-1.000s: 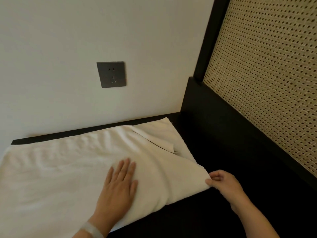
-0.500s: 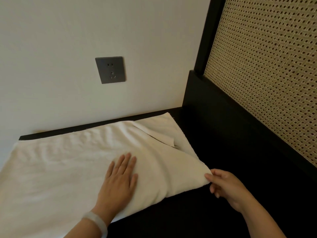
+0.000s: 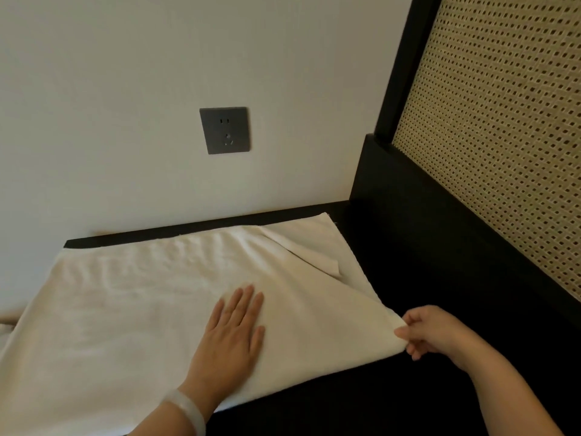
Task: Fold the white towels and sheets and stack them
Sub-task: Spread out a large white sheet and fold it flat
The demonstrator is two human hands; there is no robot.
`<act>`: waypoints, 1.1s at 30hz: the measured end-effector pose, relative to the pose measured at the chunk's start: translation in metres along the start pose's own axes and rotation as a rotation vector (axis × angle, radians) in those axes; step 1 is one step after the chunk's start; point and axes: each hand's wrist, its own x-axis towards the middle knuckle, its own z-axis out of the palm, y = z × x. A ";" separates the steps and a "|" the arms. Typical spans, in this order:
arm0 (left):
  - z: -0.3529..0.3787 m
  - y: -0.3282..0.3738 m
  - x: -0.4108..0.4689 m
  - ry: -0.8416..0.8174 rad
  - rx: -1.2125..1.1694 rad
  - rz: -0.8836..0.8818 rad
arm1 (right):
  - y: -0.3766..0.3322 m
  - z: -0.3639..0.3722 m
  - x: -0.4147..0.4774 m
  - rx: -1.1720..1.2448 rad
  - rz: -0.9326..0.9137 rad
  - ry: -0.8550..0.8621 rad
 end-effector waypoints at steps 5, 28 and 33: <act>-0.011 0.010 -0.006 -0.018 0.014 0.018 | -0.021 0.012 0.004 -0.451 -0.036 0.349; 0.009 -0.063 0.099 0.049 -0.014 -0.194 | -0.158 0.019 0.127 -0.678 -0.104 0.089; 0.005 -0.059 0.099 0.055 -0.009 -0.200 | -0.168 0.011 0.139 -0.680 -0.045 0.146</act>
